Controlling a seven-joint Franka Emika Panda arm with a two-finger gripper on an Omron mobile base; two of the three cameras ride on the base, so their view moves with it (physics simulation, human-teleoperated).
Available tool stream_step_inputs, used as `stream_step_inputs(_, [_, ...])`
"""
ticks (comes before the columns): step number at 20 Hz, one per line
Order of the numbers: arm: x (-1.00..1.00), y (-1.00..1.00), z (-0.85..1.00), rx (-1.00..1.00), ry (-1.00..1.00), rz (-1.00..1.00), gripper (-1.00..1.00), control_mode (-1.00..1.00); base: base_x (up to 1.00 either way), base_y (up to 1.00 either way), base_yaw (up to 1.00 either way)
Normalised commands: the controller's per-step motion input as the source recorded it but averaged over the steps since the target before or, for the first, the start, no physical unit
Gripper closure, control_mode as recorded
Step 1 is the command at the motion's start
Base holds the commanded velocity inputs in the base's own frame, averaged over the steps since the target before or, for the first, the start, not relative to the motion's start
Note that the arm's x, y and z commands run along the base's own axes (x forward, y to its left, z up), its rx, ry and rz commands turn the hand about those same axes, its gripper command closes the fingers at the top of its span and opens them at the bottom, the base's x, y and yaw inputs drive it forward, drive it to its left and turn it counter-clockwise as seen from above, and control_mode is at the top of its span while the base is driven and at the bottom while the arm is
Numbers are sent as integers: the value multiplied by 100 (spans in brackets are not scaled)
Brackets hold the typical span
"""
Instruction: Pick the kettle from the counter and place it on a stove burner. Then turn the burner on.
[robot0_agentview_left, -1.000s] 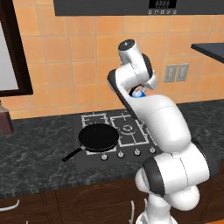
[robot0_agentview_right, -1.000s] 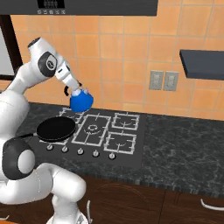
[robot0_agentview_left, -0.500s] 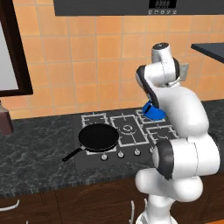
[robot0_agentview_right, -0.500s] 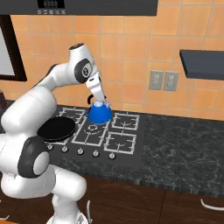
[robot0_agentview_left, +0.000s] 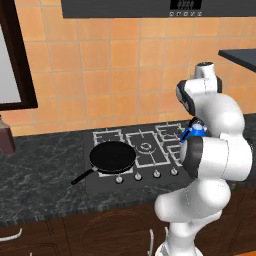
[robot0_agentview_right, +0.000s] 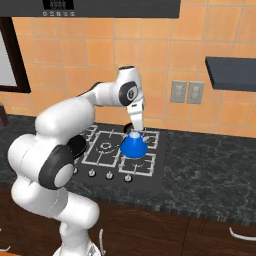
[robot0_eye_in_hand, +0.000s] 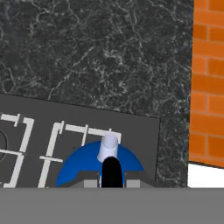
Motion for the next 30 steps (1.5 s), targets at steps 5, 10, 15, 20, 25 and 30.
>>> stream_step_inputs(5, [29, -39, -43, 3, 13, -4, 100, -100, 0, 0, 0])
stream_step_inputs(10, [15, -1, -25, 2, 0, 0, 100, -100, 0, 0, 0])
stream_step_inputs(15, [3, 8, 0, 0, -7, -2, 100, -100, 0, 0, 0])
stream_step_inputs(20, [4, 13, -2, 0, -10, -4, 100, -100, 0, 0, 0])
stream_step_inputs(25, [0, 37, -30, 0, -2, -4, 100, -100, 0, 0, 0])
stream_step_inputs(30, [0, 11, -33, 0, 0, -1, 100, -100, 0, 0, 0])
